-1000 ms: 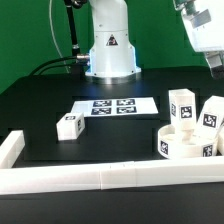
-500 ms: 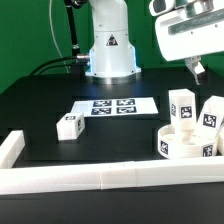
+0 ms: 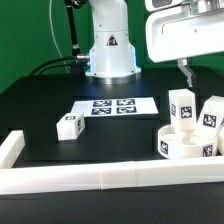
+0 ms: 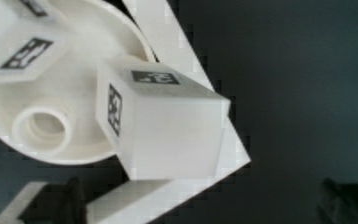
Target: Assemble stool
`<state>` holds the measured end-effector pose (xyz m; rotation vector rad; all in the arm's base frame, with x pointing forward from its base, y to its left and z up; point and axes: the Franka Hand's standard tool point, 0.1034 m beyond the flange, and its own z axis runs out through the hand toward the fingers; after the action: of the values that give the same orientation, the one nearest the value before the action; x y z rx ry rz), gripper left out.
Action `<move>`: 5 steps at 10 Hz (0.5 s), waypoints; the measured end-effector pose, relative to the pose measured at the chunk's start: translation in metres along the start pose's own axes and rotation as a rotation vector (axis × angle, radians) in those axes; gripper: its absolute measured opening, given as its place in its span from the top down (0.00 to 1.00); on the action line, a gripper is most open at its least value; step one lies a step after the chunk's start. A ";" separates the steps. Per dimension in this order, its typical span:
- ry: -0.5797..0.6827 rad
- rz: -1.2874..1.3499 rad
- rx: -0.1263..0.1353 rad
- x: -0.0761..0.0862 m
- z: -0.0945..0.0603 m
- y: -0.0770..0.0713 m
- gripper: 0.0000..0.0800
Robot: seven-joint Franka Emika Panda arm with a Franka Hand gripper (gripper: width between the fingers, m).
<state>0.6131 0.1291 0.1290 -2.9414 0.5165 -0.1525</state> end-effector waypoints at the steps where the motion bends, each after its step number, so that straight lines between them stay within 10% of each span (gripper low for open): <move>1: -0.006 -0.089 -0.012 0.001 -0.002 -0.004 0.19; 5: -0.034 -0.473 -0.031 0.008 0.003 0.005 0.19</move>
Offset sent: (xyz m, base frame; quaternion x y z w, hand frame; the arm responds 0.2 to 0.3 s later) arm 0.0096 0.0005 -0.0074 0.0187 -0.0297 -0.1949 0.9802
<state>0.6191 0.1220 0.1258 -3.0328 -0.1921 -0.1462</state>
